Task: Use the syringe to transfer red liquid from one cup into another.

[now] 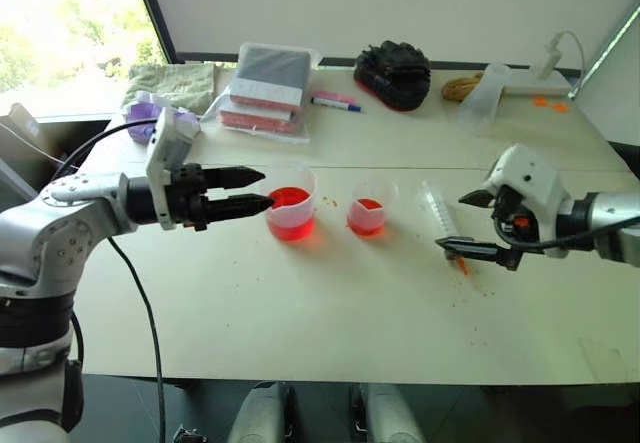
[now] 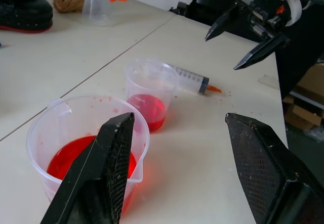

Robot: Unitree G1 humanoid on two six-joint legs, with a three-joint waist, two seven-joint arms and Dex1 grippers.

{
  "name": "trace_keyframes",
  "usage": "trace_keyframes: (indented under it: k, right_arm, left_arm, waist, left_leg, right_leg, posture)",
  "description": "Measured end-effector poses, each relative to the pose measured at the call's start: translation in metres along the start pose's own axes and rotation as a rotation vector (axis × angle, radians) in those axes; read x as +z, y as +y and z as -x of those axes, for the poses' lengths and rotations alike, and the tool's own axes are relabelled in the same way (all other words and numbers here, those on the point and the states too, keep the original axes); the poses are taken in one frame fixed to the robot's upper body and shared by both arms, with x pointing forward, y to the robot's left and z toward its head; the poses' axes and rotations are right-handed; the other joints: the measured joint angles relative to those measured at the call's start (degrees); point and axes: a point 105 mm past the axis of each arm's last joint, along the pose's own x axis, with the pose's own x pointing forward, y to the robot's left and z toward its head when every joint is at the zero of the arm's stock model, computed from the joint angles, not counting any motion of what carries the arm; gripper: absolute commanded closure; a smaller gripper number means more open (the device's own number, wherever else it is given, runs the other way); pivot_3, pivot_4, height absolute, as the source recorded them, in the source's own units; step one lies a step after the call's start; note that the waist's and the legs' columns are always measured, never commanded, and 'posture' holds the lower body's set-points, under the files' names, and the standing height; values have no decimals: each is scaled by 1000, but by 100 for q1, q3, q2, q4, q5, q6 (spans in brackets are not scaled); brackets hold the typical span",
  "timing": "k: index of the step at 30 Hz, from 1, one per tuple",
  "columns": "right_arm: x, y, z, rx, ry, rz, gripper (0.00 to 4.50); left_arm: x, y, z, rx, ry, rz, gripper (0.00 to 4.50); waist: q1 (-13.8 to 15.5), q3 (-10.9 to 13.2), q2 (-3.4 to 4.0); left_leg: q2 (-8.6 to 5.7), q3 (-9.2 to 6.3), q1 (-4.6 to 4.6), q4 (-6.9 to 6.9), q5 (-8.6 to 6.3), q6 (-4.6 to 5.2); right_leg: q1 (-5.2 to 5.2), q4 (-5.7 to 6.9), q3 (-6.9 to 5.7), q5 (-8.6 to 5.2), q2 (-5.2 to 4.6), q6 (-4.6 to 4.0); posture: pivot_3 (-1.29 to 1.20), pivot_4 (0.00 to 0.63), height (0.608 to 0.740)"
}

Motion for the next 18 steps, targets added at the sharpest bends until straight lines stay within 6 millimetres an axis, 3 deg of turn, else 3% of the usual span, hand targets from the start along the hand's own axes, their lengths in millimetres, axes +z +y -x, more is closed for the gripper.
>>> trace_keyframes:
  k: [5,11,18]
  right_arm:
    - [22,-30,-14,-79,29,-179,141]
    - [3,-59,-43,-187,252,-440,141]
    - [-9,-71,-64,-215,402,-586,141]
  left_arm:
    - [5,0,-9,-23,-20,-13,1510]
    - [2,2,-12,-24,-16,-3,1510]
    - [1,3,-13,-10,-15,-9,1510]
  waist:
    - [-17,0,0]
    - [19,0,0]
    - [-12,0,0]
  left_leg:
    - [1,2,2,-3,1,-1]
    - [-4,2,-7,-2,0,-1]
    - [-5,5,-8,-5,0,1]
  right_leg:
    - [-2,3,2,-1,3,-1]
    - [-8,-1,1,0,-3,0]
    - [-11,0,1,1,-3,1]
  posture:
    - [0,150,740]
    - [0,150,740]
    - [0,150,740]
